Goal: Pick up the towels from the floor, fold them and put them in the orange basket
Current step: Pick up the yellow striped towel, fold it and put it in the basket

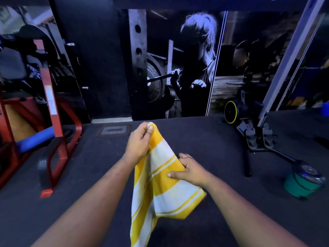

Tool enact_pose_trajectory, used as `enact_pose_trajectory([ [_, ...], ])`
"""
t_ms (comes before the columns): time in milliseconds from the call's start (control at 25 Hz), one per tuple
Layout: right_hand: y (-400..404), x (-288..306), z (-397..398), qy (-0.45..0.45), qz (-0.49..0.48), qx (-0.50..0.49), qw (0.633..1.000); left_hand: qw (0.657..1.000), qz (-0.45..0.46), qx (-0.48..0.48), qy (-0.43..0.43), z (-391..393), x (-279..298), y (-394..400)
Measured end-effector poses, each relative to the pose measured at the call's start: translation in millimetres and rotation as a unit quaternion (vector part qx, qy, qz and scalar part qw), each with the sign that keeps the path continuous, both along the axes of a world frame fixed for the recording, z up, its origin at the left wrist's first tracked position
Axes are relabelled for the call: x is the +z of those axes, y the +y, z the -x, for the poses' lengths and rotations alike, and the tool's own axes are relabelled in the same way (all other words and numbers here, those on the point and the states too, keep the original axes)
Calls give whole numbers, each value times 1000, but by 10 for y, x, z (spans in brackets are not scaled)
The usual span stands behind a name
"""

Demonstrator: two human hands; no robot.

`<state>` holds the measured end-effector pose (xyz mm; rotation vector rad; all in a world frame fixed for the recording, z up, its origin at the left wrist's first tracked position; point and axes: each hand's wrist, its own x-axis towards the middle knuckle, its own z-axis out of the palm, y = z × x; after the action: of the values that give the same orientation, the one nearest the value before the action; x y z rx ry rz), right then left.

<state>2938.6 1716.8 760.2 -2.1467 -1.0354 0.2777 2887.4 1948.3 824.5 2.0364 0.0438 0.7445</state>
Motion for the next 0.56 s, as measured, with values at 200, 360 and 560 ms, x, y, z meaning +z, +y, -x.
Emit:
enact_pose_trajectory([
  [200, -397, -220, -193, -36, 73, -82, 993, 972, 65, 225, 16, 170, -263, 592],
  [360, -434, -116, -264, 35, -157, -169, 972, 969, 112, 220, 30, 230, -331, 709],
  [560, -283, 231, -293, 199, -338, -233, 890, 988, 7, -17, 155, 315, -99, 511],
])
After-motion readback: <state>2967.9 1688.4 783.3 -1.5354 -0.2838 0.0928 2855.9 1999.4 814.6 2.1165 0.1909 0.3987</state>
